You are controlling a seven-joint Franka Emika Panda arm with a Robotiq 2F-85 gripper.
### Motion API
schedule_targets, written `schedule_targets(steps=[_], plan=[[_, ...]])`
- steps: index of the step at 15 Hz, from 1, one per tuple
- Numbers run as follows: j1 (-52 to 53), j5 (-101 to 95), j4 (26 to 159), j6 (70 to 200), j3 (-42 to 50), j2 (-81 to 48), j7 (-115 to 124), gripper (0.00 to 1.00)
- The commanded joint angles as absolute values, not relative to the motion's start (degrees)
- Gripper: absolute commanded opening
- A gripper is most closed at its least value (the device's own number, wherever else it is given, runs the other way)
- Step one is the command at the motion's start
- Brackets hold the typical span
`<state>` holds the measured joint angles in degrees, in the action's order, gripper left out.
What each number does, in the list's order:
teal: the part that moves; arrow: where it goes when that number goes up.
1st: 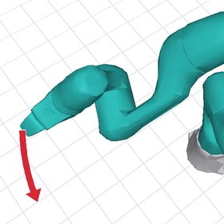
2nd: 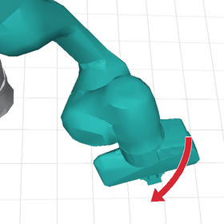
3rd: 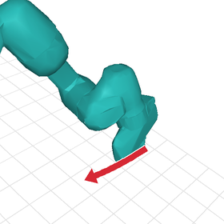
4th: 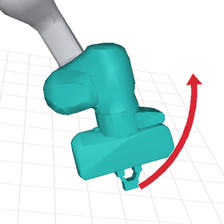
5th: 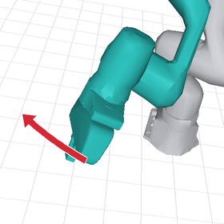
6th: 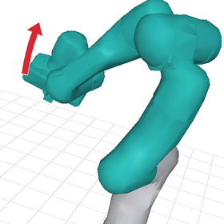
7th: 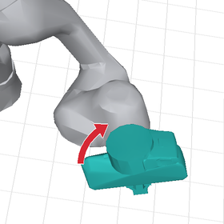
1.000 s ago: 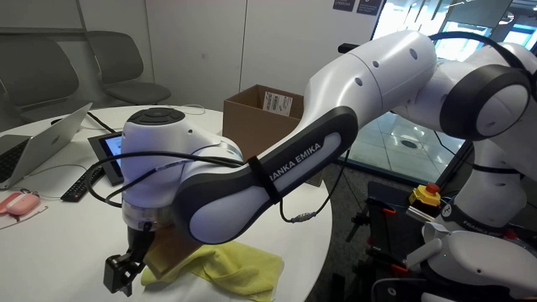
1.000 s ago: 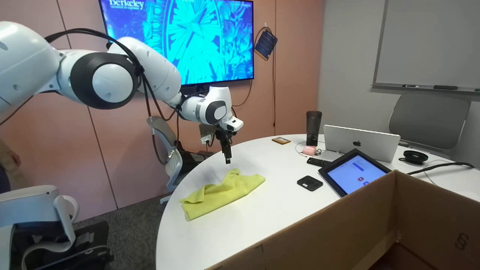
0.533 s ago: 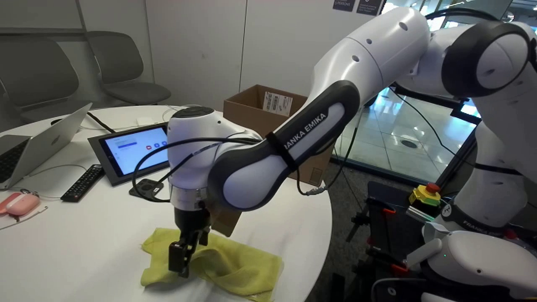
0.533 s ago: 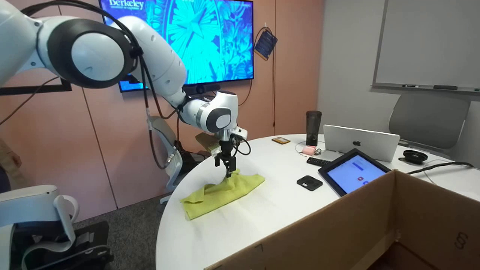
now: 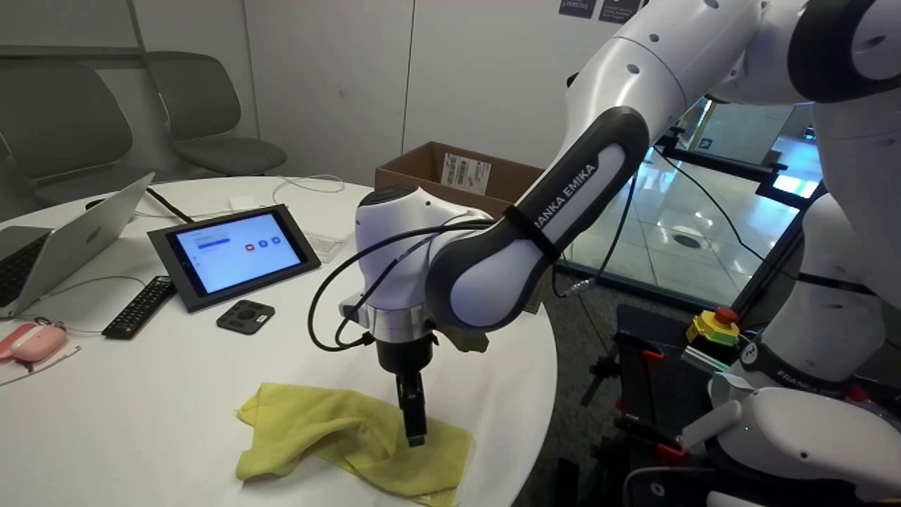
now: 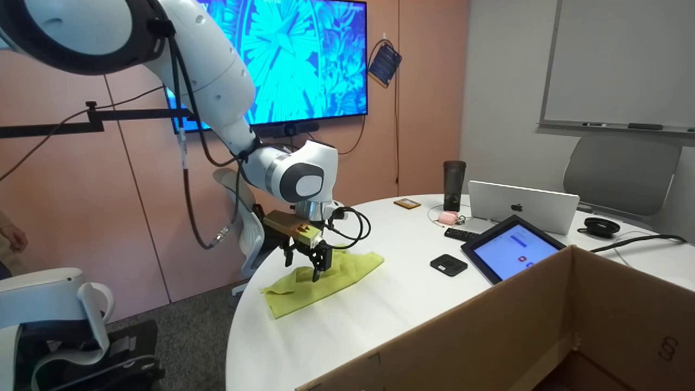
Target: Put the marker on the towel then put the towel in the box
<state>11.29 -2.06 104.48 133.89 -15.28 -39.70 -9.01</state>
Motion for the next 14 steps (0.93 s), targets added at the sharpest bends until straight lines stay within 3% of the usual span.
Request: schedule_targets(steps=[1,6,14], plan=[[9.36,-0.44,114.14,134.37,-15.54,-32.01,-11.99,1.00],[10.05,3.06,122.05,139.95,-13.79,-27.42,-3.88,1.00],[15.84,6.46,123.71,151.81,-9.26,-31.80,17.31,1.00]])
